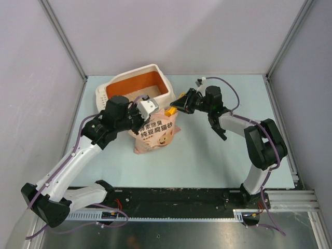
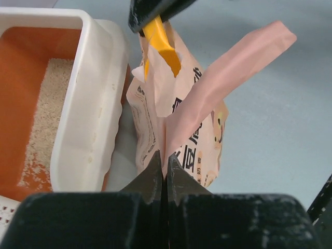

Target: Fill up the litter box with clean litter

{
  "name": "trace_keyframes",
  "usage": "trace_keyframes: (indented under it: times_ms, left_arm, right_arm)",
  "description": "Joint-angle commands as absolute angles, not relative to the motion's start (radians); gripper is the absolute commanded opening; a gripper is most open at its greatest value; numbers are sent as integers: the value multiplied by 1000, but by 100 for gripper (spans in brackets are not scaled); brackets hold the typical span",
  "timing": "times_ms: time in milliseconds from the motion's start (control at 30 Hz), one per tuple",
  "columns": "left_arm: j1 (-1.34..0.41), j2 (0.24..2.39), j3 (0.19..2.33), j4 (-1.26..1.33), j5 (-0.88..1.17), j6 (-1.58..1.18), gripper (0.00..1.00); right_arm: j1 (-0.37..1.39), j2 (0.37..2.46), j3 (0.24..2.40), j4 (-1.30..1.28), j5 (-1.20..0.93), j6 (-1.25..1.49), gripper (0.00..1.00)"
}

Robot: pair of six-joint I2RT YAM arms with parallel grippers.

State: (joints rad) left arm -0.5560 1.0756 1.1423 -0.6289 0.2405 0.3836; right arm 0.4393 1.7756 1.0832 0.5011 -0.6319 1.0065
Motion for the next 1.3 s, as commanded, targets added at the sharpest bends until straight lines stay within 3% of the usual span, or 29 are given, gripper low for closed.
trace_keyframes:
  times_ms: [0, 133, 400, 633, 767, 1267]
  left_arm:
    - [-612, 1014, 1189, -522, 221, 509, 0]
    - [-629, 1019, 1189, -520, 195, 506, 0]
    - [-629, 1043, 1195, -520, 178, 518, 0]
    - [-630, 1057, 1190, -520, 161, 526, 0]
    - [-630, 1058, 1195, -522, 153, 528, 0]
    - [-634, 1077, 1210, -520, 135, 561, 0]
  right_arm:
    - [397, 1729, 1137, 444, -580, 1166, 0]
    - [380, 1695, 1150, 325, -517, 1262, 0]
    - [330, 1660, 1158, 322, -532, 1270, 0]
    - [261, 1710, 1152, 405, -647, 1281, 0]
    - [242, 1765, 1150, 625, -756, 1340, 0]
    - [203, 1813, 1160, 563, -730, 1362, 0]
